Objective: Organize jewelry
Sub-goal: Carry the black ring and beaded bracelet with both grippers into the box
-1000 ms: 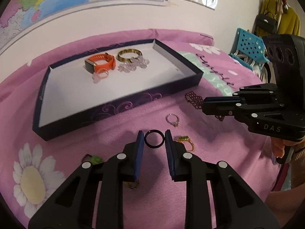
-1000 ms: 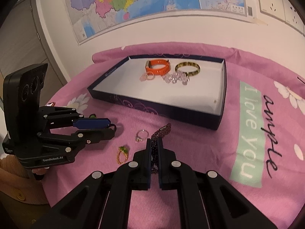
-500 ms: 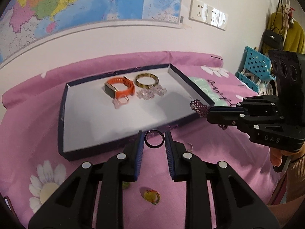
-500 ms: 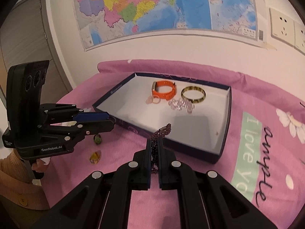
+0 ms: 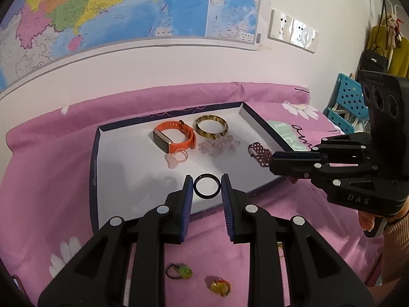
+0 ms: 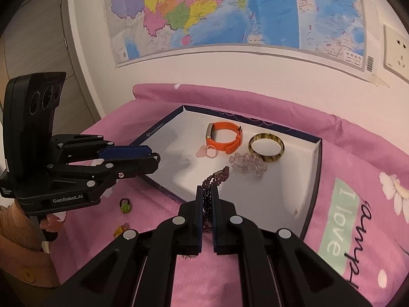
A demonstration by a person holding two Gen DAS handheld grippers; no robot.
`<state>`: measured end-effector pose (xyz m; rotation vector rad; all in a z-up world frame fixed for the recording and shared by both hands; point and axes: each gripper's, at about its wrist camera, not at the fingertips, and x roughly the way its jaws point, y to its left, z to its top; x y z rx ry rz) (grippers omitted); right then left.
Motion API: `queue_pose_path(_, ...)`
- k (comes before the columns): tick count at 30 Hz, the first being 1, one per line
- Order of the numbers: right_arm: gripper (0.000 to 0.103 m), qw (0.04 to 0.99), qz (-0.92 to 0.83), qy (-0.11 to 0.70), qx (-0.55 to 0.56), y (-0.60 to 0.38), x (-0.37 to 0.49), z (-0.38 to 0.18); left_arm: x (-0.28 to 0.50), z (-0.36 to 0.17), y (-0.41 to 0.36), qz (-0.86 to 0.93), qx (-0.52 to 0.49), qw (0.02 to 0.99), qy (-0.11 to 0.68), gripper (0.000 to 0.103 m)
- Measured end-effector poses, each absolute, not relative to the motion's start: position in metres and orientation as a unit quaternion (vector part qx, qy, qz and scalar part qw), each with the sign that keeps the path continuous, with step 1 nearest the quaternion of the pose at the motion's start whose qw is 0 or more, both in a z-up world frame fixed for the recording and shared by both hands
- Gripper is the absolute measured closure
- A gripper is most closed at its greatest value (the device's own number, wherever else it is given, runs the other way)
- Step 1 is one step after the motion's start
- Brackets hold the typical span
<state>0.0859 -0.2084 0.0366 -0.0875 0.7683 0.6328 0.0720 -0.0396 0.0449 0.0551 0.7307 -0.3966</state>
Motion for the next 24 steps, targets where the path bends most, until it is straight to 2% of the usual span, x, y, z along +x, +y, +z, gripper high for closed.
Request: queue_pose_path(24,0.099,0.853,0.298,0.423,-0.069,-0.184,0.148,0.000,0.140,0.010,-0.051,-0.168,0.024,0.896,0.410,0.080)
